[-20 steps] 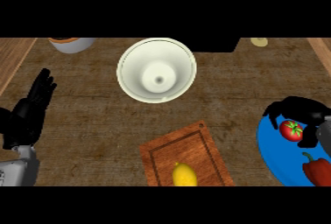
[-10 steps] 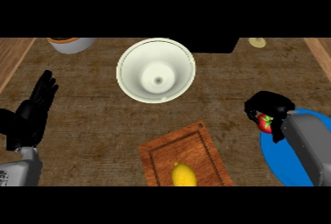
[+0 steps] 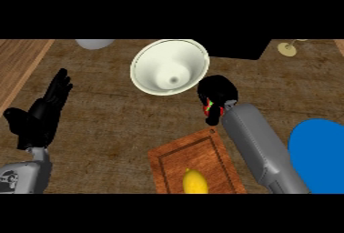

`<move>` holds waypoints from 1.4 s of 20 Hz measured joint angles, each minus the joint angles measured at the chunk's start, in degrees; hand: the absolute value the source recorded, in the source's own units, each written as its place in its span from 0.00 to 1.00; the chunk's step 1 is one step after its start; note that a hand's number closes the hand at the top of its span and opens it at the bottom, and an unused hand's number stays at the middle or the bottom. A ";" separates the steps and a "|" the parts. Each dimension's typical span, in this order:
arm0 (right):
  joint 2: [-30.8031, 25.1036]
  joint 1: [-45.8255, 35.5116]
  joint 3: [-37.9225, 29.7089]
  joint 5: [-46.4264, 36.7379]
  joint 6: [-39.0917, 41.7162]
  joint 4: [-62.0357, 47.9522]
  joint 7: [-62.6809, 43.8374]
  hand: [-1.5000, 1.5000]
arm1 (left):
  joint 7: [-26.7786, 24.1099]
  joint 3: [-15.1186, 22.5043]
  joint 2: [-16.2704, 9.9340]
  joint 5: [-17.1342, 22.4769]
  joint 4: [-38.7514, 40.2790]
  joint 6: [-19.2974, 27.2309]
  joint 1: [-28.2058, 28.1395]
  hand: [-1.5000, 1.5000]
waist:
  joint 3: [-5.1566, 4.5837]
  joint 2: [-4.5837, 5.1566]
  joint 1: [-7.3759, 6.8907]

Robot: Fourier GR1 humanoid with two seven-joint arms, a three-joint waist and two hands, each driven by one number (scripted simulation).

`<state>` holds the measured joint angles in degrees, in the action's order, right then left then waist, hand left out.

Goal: Pick the tomato from the plate and place it in the bowl

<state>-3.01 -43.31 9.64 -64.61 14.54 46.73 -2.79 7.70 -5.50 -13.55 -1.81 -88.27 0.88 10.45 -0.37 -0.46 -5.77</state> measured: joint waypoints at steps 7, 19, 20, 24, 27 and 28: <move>2.45 -11.11 4.24 2.18 -7.71 6.01 -24.17 1.00 | 0.30 1.58 0.40 -0.53 1.20 -0.77 2.26 0.50 | 0.14 -0.11 -2.46; 2.72 -30.21 17.31 10.50 -19.42 10.78 -58.18 1.00 | -0.52 1.47 1.23 -1.27 3.57 0.27 3.97 0.50 | 0.12 0.68 -1.47; 2.67 -30.77 18.33 11.39 -20.56 10.06 -58.68 1.00 | -0.66 1.40 1.26 -1.26 3.23 0.34 3.53 0.50 | 0.13 0.76 -1.30; 2.56 -33.26 20.11 15.27 -24.12 7.31 -59.46 1.00 | -0.49 0.77 0.96 -1.22 2.75 0.62 3.13 0.50 | 0.17 0.99 -0.34; 2.57 -33.21 20.80 17.58 -28.25 4.20 -58.21 1.00 | -0.26 0.12 0.42 -1.10 2.80 0.54 3.14 0.50 | 0.20 1.15 0.41; 2.60 -33.17 20.56 18.15 -29.64 2.85 -57.43 1.00 | -0.21 0.06 0.51 -1.17 2.59 0.76 3.03 0.50 | 0.21 1.18 0.68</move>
<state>-0.41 -76.48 30.20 -46.47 -15.10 49.58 -60.21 7.49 -5.43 -13.04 -2.99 -85.68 1.64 13.48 -0.15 0.72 -5.09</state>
